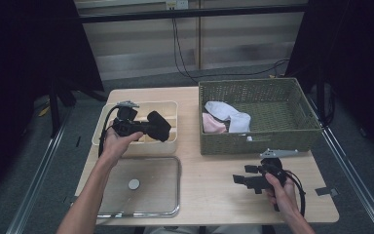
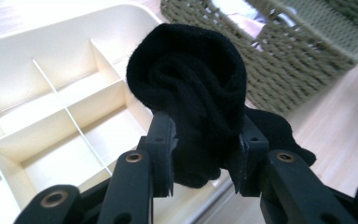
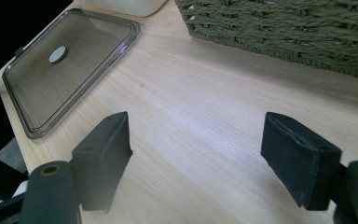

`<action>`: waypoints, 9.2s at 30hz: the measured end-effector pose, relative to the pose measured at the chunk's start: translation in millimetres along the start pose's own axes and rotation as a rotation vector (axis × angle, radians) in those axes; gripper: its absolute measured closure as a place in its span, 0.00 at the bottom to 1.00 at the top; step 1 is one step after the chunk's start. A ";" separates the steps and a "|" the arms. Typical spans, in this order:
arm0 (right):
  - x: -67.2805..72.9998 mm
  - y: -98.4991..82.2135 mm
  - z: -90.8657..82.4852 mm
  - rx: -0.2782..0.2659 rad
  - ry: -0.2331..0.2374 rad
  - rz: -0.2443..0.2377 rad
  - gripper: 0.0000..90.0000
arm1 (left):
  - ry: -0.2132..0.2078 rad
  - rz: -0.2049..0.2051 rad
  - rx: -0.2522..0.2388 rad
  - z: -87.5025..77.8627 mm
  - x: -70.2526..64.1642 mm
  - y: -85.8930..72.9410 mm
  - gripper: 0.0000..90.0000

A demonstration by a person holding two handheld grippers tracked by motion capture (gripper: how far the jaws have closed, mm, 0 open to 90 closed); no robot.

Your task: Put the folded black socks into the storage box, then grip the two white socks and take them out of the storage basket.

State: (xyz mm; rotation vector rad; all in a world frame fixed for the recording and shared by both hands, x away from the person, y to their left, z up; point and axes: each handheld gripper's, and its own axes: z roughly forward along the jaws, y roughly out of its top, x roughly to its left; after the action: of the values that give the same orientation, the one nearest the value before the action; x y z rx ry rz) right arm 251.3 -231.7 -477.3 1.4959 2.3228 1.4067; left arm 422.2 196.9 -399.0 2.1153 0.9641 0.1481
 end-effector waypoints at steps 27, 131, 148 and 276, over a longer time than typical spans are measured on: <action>0.4 -0.9 -0.1 0.006 0.005 0.001 0.25 | 0.007 0.105 0.158 36.7 -16.1 0.7 0.73; 0.3 -5.8 10.8 0.074 0.012 0.023 0.23 | -0.070 0.059 0.278 82.0 -9.4 1.3 0.77; -0.2 -5.5 9.6 0.072 0.011 0.019 0.23 | -0.074 0.076 0.214 73.9 -10.2 -5.3 0.70; -41.7 144.3 -17.4 -0.065 -0.067 -0.057 0.60 | -0.118 0.055 -0.037 -38.8 -73.8 -148.1 0.41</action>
State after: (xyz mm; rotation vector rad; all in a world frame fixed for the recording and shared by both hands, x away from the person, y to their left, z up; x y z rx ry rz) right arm 367.0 -256.3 -383.1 1.4249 2.2399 1.3813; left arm 267.7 229.5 -461.8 2.0926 0.8281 0.0676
